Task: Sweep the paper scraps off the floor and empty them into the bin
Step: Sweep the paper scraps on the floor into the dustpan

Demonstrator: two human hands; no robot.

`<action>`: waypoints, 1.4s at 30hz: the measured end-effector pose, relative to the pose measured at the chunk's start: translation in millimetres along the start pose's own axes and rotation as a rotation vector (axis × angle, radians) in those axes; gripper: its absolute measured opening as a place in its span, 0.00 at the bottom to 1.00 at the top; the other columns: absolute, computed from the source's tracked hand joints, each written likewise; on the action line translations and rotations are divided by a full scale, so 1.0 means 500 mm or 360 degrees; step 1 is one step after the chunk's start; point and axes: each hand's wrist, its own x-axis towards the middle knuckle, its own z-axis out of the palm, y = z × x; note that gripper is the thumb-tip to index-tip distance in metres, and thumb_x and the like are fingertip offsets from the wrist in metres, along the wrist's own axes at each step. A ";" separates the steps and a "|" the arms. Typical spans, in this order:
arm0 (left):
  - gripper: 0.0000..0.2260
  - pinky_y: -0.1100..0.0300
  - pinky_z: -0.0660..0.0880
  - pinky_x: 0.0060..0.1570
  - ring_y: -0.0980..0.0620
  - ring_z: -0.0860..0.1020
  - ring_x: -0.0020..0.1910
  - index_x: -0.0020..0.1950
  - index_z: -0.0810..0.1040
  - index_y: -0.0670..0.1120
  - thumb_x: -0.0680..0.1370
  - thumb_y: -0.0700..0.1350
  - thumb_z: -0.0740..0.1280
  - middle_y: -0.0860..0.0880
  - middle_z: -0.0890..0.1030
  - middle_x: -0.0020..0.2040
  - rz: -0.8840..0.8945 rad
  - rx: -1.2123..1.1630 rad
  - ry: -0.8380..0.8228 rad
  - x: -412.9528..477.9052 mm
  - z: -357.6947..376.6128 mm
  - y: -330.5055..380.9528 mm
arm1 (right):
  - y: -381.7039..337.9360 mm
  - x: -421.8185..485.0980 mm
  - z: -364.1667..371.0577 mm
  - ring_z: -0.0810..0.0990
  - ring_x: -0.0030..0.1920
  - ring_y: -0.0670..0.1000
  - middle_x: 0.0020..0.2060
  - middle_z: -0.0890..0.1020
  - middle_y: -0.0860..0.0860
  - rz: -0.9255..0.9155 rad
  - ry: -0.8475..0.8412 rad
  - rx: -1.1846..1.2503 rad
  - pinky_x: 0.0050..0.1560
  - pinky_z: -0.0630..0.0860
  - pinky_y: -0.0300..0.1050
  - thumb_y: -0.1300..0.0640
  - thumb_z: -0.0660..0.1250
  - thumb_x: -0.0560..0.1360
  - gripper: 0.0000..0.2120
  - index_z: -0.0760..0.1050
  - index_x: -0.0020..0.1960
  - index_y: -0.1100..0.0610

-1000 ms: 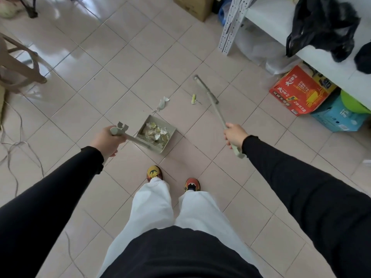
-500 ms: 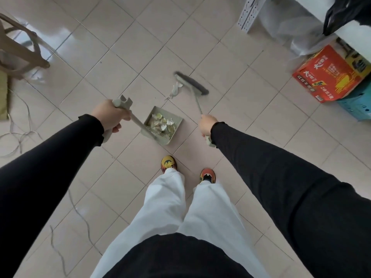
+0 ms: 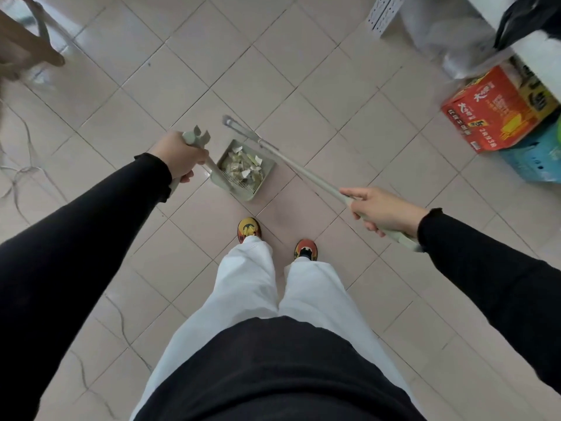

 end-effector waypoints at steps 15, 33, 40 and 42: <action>0.10 0.61 0.69 0.25 0.51 0.70 0.29 0.58 0.77 0.39 0.77 0.38 0.65 0.47 0.72 0.36 -0.0038 -0.0061 0.0164 -0.091 0.093 -0.078 | 0.107 -0.015 0.062 0.69 0.27 0.48 0.38 0.73 0.50 0.0023 -0.0145 -0.0139 0.22 0.65 0.37 0.60 0.55 0.77 0.26 0.69 0.72 0.44; 0.11 0.62 0.65 0.27 0.49 0.65 0.28 0.50 0.79 0.56 0.79 0.39 0.66 0.45 0.74 0.40 0.0236 -0.0346 0.0266 -0.353 0.235 -0.335 | 0.506 -0.233 0.131 0.68 0.26 0.48 0.41 0.73 0.54 0.0028 0.0358 0.0573 0.24 0.68 0.42 0.59 0.58 0.79 0.26 0.64 0.76 0.46; 0.09 0.66 0.66 0.22 0.50 0.66 0.28 0.56 0.78 0.49 0.79 0.38 0.66 0.48 0.71 0.37 0.0260 -0.0327 0.0278 -0.485 0.251 -0.469 | 0.608 -0.314 0.276 0.68 0.27 0.49 0.40 0.73 0.52 0.0034 0.0484 0.0643 0.24 0.68 0.42 0.60 0.58 0.79 0.27 0.64 0.77 0.47; 0.09 0.66 0.66 0.22 0.50 0.66 0.27 0.58 0.78 0.45 0.79 0.38 0.66 0.48 0.71 0.36 0.0243 -0.0336 0.0306 -0.524 0.256 -0.503 | 0.621 -0.339 0.317 0.68 0.27 0.48 0.40 0.73 0.52 0.0018 0.0495 0.0663 0.24 0.68 0.42 0.60 0.58 0.80 0.26 0.63 0.77 0.48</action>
